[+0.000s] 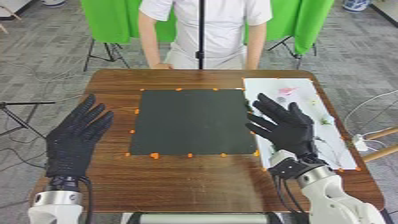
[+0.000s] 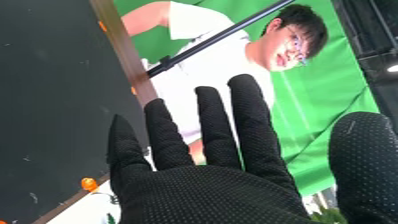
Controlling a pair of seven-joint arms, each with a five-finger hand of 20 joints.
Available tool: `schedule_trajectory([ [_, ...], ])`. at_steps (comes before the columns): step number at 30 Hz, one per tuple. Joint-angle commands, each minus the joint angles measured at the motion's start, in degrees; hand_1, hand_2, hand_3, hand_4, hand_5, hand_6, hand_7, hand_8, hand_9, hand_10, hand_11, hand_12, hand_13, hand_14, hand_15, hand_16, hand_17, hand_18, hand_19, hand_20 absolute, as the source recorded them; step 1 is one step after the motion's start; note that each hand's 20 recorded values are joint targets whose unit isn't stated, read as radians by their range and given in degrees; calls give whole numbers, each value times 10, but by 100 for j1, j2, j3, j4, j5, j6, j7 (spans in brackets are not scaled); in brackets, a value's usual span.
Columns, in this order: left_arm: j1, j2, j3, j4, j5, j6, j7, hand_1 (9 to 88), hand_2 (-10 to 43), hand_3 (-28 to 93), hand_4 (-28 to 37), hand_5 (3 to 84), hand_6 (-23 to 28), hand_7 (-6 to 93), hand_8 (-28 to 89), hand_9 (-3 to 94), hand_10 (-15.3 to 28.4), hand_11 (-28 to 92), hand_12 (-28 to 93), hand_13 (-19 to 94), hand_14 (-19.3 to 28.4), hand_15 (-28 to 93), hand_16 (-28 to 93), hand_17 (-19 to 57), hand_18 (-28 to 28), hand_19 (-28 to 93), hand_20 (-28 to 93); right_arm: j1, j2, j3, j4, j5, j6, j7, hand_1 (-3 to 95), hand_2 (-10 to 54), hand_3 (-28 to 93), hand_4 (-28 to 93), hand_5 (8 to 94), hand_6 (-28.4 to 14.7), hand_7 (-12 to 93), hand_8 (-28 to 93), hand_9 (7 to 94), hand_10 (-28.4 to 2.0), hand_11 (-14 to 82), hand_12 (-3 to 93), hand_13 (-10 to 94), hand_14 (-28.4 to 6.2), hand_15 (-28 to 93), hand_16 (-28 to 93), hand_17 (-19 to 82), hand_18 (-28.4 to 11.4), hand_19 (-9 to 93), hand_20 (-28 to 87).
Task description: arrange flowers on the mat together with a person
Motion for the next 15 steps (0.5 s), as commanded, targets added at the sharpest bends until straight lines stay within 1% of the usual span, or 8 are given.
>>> schedule_trajectory([
  [1,70,-55,-10,22,21,-42,-76,221,78,810,-213,384,94,98,-95,315,174,159,71,253,229,311,-66,-78,226,517,-32,-81,73,-90,-51,52,193,-196,-26,224,822,-283,411,-24,92,-117,349,-100,28,88,217,-192,12,251,-27,-203,239,80],
  [7,60,-54,3,20,15,-42,-74,222,78,810,-214,387,94,99,-95,322,179,167,72,258,235,322,-70,-78,227,520,-27,-79,86,-111,-53,52,240,-214,-26,227,824,-283,411,-23,92,-117,355,-102,29,87,228,-195,14,254,-22,-200,236,87],
  [8,50,-69,-1,21,31,-57,-113,222,78,810,-214,387,94,99,-95,323,179,167,72,258,235,324,-71,-78,228,520,-27,-98,95,-111,-64,59,259,-219,-26,227,824,-283,412,-23,92,-117,356,-103,30,87,228,-195,14,255,-22,-200,236,88],
  [9,52,-41,13,22,10,-30,-62,222,78,810,-214,387,94,99,-95,323,180,168,71,258,236,326,-72,-78,228,520,-26,-62,82,-108,-44,56,227,-212,-26,227,825,-283,412,-23,92,-117,357,-103,30,87,229,-196,14,255,-21,-198,235,88],
  [10,53,-67,2,15,18,-33,-105,223,78,809,-215,387,96,99,-95,324,181,169,71,260,236,328,-72,-78,228,520,-26,-87,84,-104,-59,55,243,-207,-26,228,826,-283,412,-23,92,-117,357,-104,30,87,229,-197,14,255,-20,-198,234,89],
  [12,55,-68,-1,8,17,-23,-104,223,79,809,-214,388,96,99,-95,326,184,171,72,261,238,332,-73,-78,227,521,-24,-107,72,-93,-66,55,241,-212,-26,228,826,-283,413,-23,92,-117,358,-104,30,87,232,-198,15,256,-19,-197,235,91],
  [13,63,-49,9,9,9,-9,-68,224,79,808,-214,388,97,99,-94,328,185,173,73,262,240,335,-74,-78,228,524,-23,-103,78,-99,-64,53,249,-220,-26,228,826,-283,413,-23,93,-117,358,-104,30,87,233,-199,16,256,-19,-197,235,92],
  [15,70,-62,-7,5,13,-11,-87,224,79,807,-214,388,97,99,-94,332,188,181,77,267,250,358,-72,-76,233,543,-15,-106,72,-94,-64,49,240,-217,-26,228,826,-283,413,-23,93,-117,359,-104,30,87,235,-201,17,256,-19,-197,237,95],
])
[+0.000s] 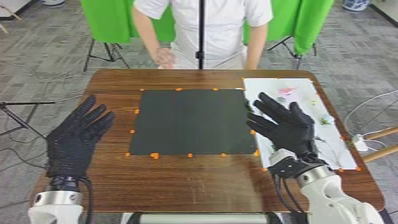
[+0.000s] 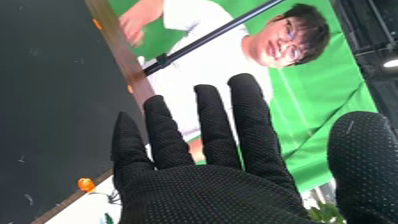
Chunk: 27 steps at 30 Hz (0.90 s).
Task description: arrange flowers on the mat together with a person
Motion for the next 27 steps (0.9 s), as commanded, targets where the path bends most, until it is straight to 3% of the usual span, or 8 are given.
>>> schedule_trajectory([
  [1,73,-47,-6,7,6,-11,-59,225,79,805,-213,389,97,97,-93,335,191,182,79,268,255,370,-73,-72,238,559,-9,-107,6,-21,-66,16,80,-86,-26,229,826,-283,413,-23,93,-117,359,-105,31,87,237,-202,18,257,-18,-197,238,96],
  [5,59,-60,-5,18,15,-25,-69,226,80,802,-211,390,98,97,-91,340,196,186,83,274,269,422,-80,-64,249,599,0,-87,6,-24,-56,26,84,-73,-26,229,828,-283,413,-23,93,-117,361,-106,31,87,247,-207,22,256,-13,-195,244,101],
  [27,71,-10,26,14,-18,13,23,225,79,804,-211,393,99,97,-91,342,196,186,82,271,271,429,-97,-72,240,571,-20,-94,-28,12,-47,41,22,-29,-26,230,827,-283,412,-22,93,-116,365,-113,32,87,254,-210,29,250,-9,-193,238,106],
])
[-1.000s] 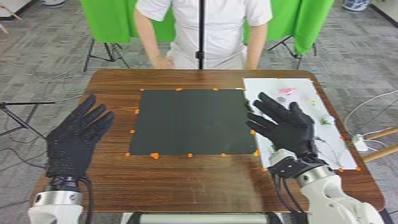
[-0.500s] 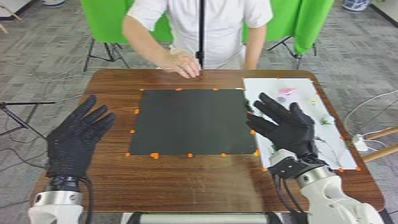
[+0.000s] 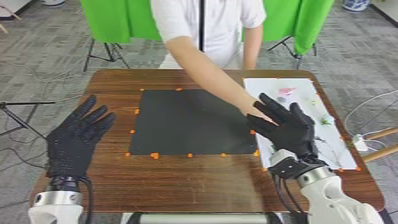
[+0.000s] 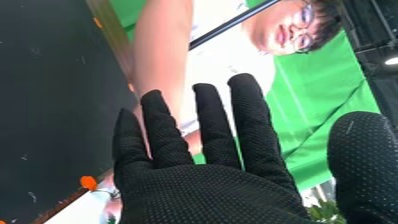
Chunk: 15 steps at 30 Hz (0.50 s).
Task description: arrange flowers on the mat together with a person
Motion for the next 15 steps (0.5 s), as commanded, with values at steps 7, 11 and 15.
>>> schedule_trajectory([
  [7,69,-3,28,18,-7,10,1,225,79,803,-211,393,99,98,-91,342,196,187,83,270,271,429,-97,-72,240,569,-19,-97,-52,36,-58,11,-31,6,-26,230,826,-283,411,-23,92,-117,366,-115,32,87,256,-210,30,248,-9,-193,238,107],
  [11,61,-20,20,19,0,-5,-30,225,79,804,-211,394,99,97,-91,343,197,188,83,270,271,429,-97,-72,240,569,-18,-89,-28,16,-57,21,6,-6,-26,230,827,-283,412,-24,92,-116,367,-115,32,87,258,-211,32,248,-8,-192,237,107],
  [15,71,-17,24,11,-5,7,-32,226,80,803,-212,395,100,98,-91,344,198,190,83,271,271,430,-97,-72,239,569,-16,-107,-38,25,-66,22,-3,8,-26,231,827,-283,412,-24,92,-116,369,-116,33,87,260,-211,33,247,-7,-191,240,109],
])
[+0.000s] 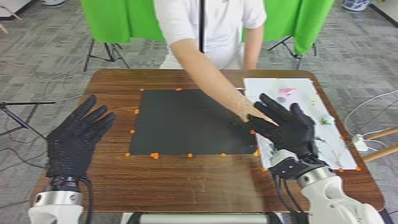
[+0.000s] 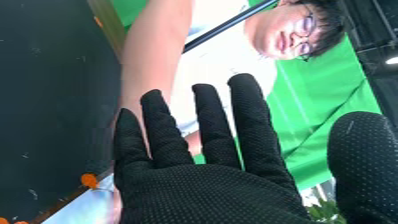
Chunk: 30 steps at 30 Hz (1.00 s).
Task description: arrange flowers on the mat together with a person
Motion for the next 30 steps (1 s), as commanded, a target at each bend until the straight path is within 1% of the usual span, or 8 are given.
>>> schedule_trajectory([
  [1,70,-26,15,13,1,-1,-48,227,80,802,-212,395,100,99,-91,345,198,191,83,271,271,430,-97,-73,239,569,-16,-103,-29,1,-69,20,13,-16,-26,231,827,-283,412,-24,92,-116,369,-116,33,87,261,-211,33,247,-7,-191,240,109],
  [6,67,-46,2,11,5,-8,-88,226,80,802,-211,394,100,100,-91,347,199,195,85,272,271,431,-97,-73,239,569,-14,-105,-20,-7,-79,21,36,-7,-26,231,827,-283,413,-24,92,-116,371,-118,33,87,266,-213,35,246,-7,-191,242,111],
  [18,43,-40,6,21,-10,13,-62,226,80,802,-211,396,103,101,-91,352,203,202,86,272,272,433,-98,-73,238,569,-11,-54,36,-46,-64,50,121,-20,-26,233,827,-283,415,-24,93,-117,384,-123,36,88,301,-219,51,240,2,-188,255,118],
  [19,60,-13,19,19,-24,24,-19,226,80,803,-210,396,103,102,-91,353,203,203,86,272,272,433,-98,-74,238,569,-11,-57,25,-37,-64,45,105,-21,-26,233,827,-283,415,-25,94,-117,384,-123,36,88,303,-219,52,239,2,-188,256,118],
  [20,39,-47,5,24,-6,3,-84,226,80,803,-211,396,103,102,-91,353,203,203,86,272,272,433,-98,-74,238,569,-11,-75,36,-42,-76,44,131,-24,-26,234,827,-283,415,-25,94,-117,385,-123,36,88,303,-219,53,238,2,-188,257,119],
  [21,54,-10,21,17,-34,32,-18,226,80,803,-210,396,103,102,-91,353,203,204,86,272,272,433,-98,-74,238,569,-11,-47,25,-40,-60,40,102,-16,-26,234,827,-283,416,-25,93,-117,386,-123,36,88,304,-219,53,237,2,-188,258,119],
  [24,49,-35,18,19,-16,12,-61,226,80,803,-210,396,104,103,-91,353,204,204,86,272,272,433,-98,-73,238,569,-10,-82,16,-30,-76,41,114,-11,-26,234,827,-283,416,-25,93,-116,386,-124,36,87,304,-220,55,235,1,-189,260,120],
  [30,55,-22,25,16,-23,31,-48,226,80,803,-212,397,106,105,-91,356,206,209,88,272,272,434,-98,-73,238,569,-9,-88,-7,-16,-70,46,83,1,-26,234,828,-283,416,-26,92,-116,388,-125,37,88,306,-221,58,231,1,-189,263,120],
])
